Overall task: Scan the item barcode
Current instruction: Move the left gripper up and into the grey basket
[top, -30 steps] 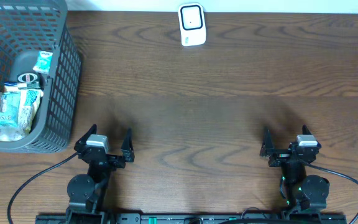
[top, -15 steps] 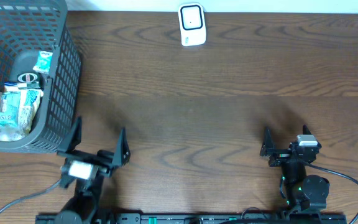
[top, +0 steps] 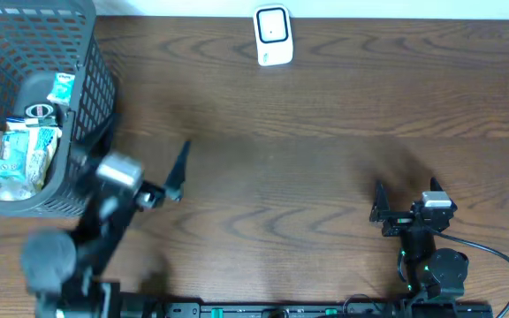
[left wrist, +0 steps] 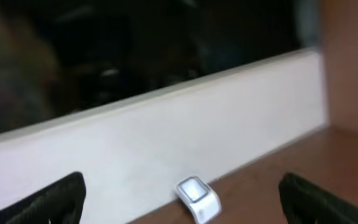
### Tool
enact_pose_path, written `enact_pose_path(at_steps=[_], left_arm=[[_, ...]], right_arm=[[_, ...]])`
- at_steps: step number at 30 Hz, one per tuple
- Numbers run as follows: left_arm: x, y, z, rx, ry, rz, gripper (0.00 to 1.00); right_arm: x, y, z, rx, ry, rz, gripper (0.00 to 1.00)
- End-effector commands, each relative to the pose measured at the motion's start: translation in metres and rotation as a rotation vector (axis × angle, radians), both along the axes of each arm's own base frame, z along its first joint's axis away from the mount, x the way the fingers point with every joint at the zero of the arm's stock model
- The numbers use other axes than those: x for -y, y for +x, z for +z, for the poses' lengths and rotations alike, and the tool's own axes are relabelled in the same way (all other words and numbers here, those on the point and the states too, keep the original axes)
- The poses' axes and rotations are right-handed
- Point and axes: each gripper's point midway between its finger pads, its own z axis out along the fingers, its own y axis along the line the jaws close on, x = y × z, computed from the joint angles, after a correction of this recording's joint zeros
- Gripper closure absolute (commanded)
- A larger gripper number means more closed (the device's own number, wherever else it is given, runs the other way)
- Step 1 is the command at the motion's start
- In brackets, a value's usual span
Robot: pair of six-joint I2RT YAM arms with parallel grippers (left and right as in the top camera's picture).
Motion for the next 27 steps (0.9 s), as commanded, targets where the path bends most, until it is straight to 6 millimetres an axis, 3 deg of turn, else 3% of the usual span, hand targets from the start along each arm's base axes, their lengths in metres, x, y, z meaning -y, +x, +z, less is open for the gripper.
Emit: enact_pose_path(at_steps=[1,4,7,11,14,18,21,24,27], left_arm=[[0.047,0.018,-0.005,-0.060,0.138,-0.281,0.02],[0.047,0.043,-0.008,-0.065,0.127,-0.268,0.02],[0.019,0.078,0.005,-0.127,-0.012,-0.084,0.02],[-0.005,0.112,0.027,-0.202,-0.020,0.010,0.02],[-0.036,0.139,0.042,-0.334,-0.028,0.096,0.02],[-0.101,0.172,0.064,-0.454,-0.064,0.250,0.03],[-0.147,0.190,0.072,-0.449,-0.077,0.343,0.02],[-0.197,0.203,0.056,-0.460,-0.048,0.468,0.02],[-0.269,0.207,0.022,-0.537,-0.066,0.726,0.02]], right_arm=[[0.002,0.000,-0.001,-0.002,0.010,-0.012,0.01],[0.002,0.000,-0.001,-0.002,0.010,-0.012,0.01],[0.002,0.000,-0.001,-0.002,0.010,-0.012,0.01],[0.002,0.000,-0.001,-0.002,0.010,-0.012,0.01],[0.002,0.000,-0.001,-0.002,0.010,-0.012,0.01],[0.002,0.000,-0.001,-0.002,0.010,-0.012,0.01],[0.002,0.000,-0.001,-0.002,0.010,-0.012,0.01],[0.002,0.000,-0.001,-0.002,0.010,-0.012,0.01],[0.002,0.000,-0.001,-0.002,0.010,-0.012,0.01]])
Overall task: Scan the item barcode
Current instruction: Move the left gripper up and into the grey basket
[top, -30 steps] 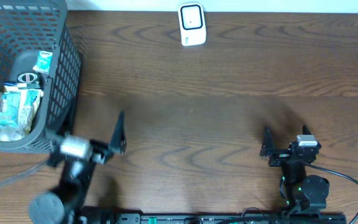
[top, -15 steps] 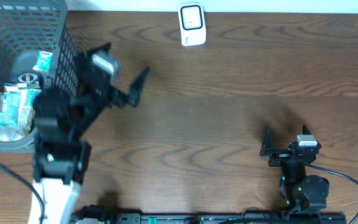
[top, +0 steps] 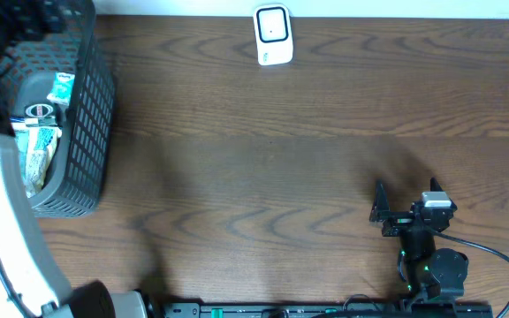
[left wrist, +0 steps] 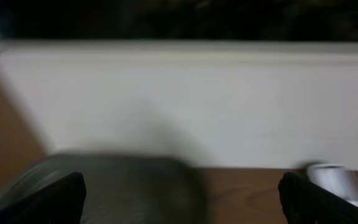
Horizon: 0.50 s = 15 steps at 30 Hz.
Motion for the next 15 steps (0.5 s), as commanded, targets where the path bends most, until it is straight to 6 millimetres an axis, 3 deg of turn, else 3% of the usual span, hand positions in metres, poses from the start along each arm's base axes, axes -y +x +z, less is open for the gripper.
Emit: enact_pose_path(at_steps=[1,3,6,12,15], left_arm=[[-0.085,0.002,-0.038,-0.113,0.057,0.300,0.02],[-0.125,-0.006,-0.070,-0.216,0.080,0.454,0.02],[-0.152,-0.013,-0.117,-0.380,0.139,0.506,0.02],[-0.164,-0.005,-0.202,-0.575,0.127,0.472,0.02],[-0.163,-0.007,-0.247,-0.690,0.117,0.435,0.10]], right_arm=[[0.002,0.000,-0.001,-0.001,0.010,-0.012,0.01],[0.002,0.000,-0.001,-0.001,0.010,-0.012,0.01],[0.002,0.000,-0.001,-0.001,0.010,-0.012,0.01],[0.002,0.000,-0.001,-0.001,0.010,-0.012,0.01],[0.002,0.000,-0.001,-0.001,0.010,-0.012,0.01]])
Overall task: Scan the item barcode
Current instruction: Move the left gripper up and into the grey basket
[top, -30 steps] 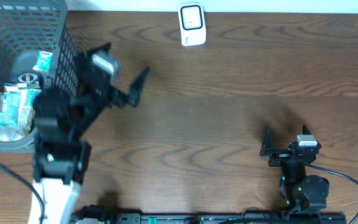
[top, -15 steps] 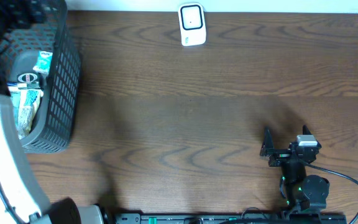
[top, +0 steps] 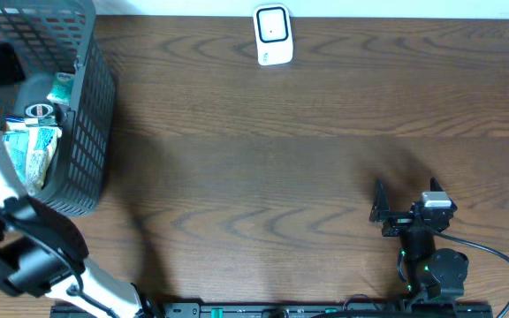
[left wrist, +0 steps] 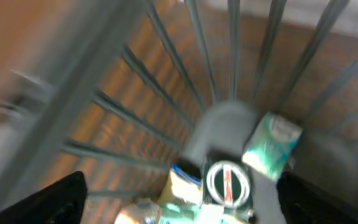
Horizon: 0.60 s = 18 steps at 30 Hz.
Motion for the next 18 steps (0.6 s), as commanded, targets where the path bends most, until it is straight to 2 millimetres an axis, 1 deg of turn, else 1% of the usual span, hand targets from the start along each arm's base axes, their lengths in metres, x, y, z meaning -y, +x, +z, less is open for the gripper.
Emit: enact_pose_path(at_steps=[1,3,4,6,8,12,18], left_arm=[[-0.002,-0.006,-0.048,-0.143,-0.013,-0.020,0.11],[0.001,-0.011,-0.077,-0.210,-0.053,-0.023,0.11],[0.003,-0.014,-0.088,-0.239,-0.071,-0.023,0.11],[0.006,-0.020,-0.108,-0.291,-0.103,-0.026,0.11],[0.010,-0.025,-0.122,-0.324,-0.127,-0.030,0.11],[0.018,-0.034,-0.144,-0.366,-0.159,-0.041,0.11],[0.024,-0.043,-0.163,-0.399,-0.174,-0.051,0.11]], right_arm=[[0.002,0.000,-0.001,-0.001,0.010,-0.012,0.01],[0.002,0.000,-0.001,-0.001,0.010,-0.012,0.01],[0.002,0.000,-0.001,-0.001,0.010,-0.012,0.01],[0.002,0.000,-0.001,-0.001,0.010,-0.012,0.01],[0.002,0.000,-0.001,-0.001,0.010,-0.012,0.01],[0.002,0.000,-0.001,-0.001,0.010,-0.012,0.01],[0.002,0.000,-0.001,-0.001,0.010,-0.012,0.01]])
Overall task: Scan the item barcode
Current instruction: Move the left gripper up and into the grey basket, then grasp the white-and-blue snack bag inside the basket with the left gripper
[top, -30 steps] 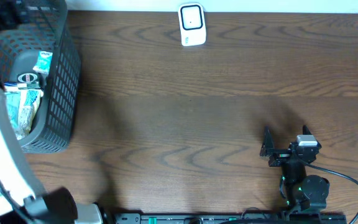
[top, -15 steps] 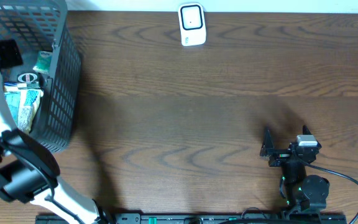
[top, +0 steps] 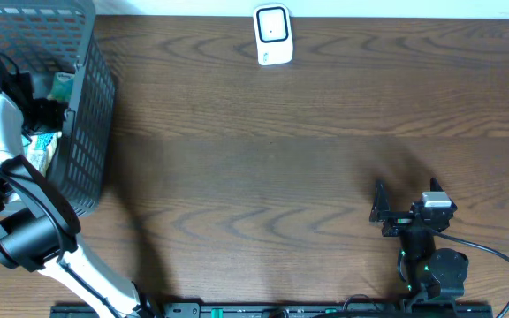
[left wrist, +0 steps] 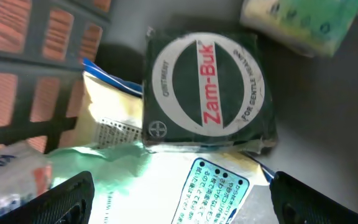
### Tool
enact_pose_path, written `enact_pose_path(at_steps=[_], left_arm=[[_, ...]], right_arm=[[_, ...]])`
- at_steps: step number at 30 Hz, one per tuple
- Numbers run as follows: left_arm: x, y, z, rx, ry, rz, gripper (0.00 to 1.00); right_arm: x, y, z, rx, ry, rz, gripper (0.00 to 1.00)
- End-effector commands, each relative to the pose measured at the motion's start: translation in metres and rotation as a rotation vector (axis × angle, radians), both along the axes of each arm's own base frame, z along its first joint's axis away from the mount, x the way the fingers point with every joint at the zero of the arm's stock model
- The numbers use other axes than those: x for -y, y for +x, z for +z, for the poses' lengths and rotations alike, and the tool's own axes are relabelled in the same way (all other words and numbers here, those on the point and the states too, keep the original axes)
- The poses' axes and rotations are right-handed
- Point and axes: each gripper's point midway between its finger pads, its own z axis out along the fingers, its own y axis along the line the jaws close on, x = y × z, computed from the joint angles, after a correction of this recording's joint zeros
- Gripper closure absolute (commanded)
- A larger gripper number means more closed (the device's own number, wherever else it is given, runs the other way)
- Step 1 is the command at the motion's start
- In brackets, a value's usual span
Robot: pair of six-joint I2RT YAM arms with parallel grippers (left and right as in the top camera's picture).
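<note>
A grey mesh basket (top: 91, 97) at the table's far left holds the items. My left gripper (left wrist: 179, 208) is down inside it, open, its dark fingertips (left wrist: 67, 199) spread either side of a white-and-green packet (left wrist: 191, 186) with Japanese print. Just beyond lies a round dark green Zam-Buk tin (left wrist: 207, 93), with a yellow-green box (left wrist: 303, 22) further off. No barcode faces the camera. The white scanner (top: 272, 35) stands at the table's far edge. My right gripper (top: 379, 203) rests low at the front right, seen edge-on.
A cream packet with small print (left wrist: 107, 121) and a crinkled wrapper (left wrist: 11, 174) lie left of the tin against the basket's mesh wall (left wrist: 36, 37). The brown wooden table (top: 281, 141) stretches between basket and scanner. A cable trails from the right arm's base (top: 502, 265).
My left gripper has dropped from above the basket's rim to just over the items; the tin and packet now fill its view. It stays open. The right arm has not moved.
My left gripper was open over the table beside the basket, facing the scanner and back wall. Then it was raised near the basket's far edge. Then it looked down through the mesh at the items, and now it is inside, close over them.
</note>
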Motion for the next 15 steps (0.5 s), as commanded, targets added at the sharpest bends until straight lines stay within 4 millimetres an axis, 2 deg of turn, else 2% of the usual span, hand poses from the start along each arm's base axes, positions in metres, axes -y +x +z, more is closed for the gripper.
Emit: enact_pose_path(at_steps=[1,10,15], left_arm=[[0.005,-0.007,-0.010,-0.029,-0.010,-0.016,0.11],[0.023,-0.029,-0.036,-0.104,-0.083,-0.024,0.12],[0.028,-0.038,-0.046,-0.133,-0.100,-0.024,0.22]], right_arm=[[0.002,0.000,-0.001,-0.001,0.010,-0.012,0.01],[0.002,0.000,-0.001,-0.001,0.010,-0.012,0.01],[0.002,0.000,-0.001,-0.001,0.010,-0.012,0.01]])
